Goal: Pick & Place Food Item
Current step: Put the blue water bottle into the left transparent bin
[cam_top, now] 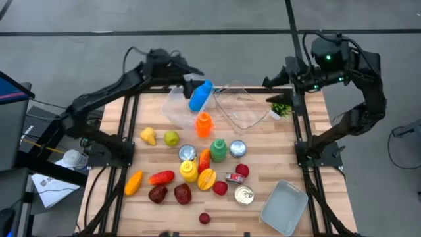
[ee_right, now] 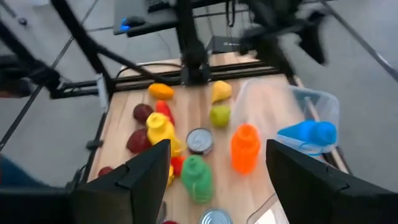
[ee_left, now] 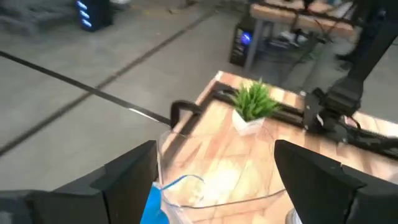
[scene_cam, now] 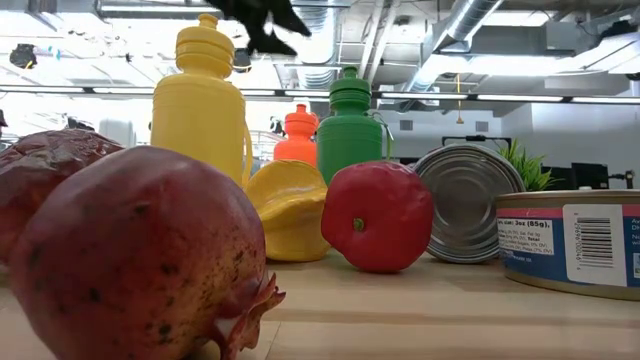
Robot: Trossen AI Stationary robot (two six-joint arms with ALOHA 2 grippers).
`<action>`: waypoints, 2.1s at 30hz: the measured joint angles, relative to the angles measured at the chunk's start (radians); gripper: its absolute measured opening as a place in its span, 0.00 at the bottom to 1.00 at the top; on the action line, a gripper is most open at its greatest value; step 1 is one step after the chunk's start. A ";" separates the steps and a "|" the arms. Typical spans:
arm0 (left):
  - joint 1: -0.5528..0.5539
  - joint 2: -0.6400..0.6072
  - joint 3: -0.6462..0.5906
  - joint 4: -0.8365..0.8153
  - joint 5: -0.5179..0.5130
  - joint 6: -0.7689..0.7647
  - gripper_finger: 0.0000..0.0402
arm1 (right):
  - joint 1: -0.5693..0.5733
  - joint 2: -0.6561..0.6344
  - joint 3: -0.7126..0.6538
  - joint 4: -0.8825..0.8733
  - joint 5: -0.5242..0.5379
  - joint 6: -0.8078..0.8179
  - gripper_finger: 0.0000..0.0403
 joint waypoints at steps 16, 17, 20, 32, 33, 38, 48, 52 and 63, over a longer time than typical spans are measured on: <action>0.129 0.287 0.000 0.146 0.258 0.211 0.78 | 0.082 -0.063 0.000 -0.041 0.113 0.106 0.63; 0.132 0.299 0.000 0.146 0.263 0.211 0.78 | 0.086 -0.064 0.000 -0.041 0.113 0.110 0.63; 0.142 0.338 0.000 0.147 0.273 0.211 0.77 | 0.095 -0.063 0.001 -0.041 0.114 0.112 0.63; 0.163 0.367 0.000 0.155 0.248 0.237 0.72 | 0.095 -0.063 0.001 -0.038 0.114 0.101 0.63; 0.162 0.368 0.000 0.148 0.248 0.250 0.70 | 0.095 -0.063 0.001 -0.038 0.114 0.101 0.63; 0.155 0.384 0.000 0.141 0.245 0.282 0.67 | 0.095 -0.063 0.001 -0.037 0.114 0.101 0.63; 0.155 0.395 0.000 0.119 0.239 0.285 0.65 | 0.095 -0.063 0.001 -0.036 0.114 0.101 0.63; 0.155 0.395 0.000 0.120 0.226 0.286 0.58 | 0.095 -0.054 0.001 -0.036 0.114 0.101 0.63; 0.155 0.395 0.000 0.116 0.223 0.293 0.31 | 0.095 -0.035 0.001 -0.038 0.113 0.101 0.63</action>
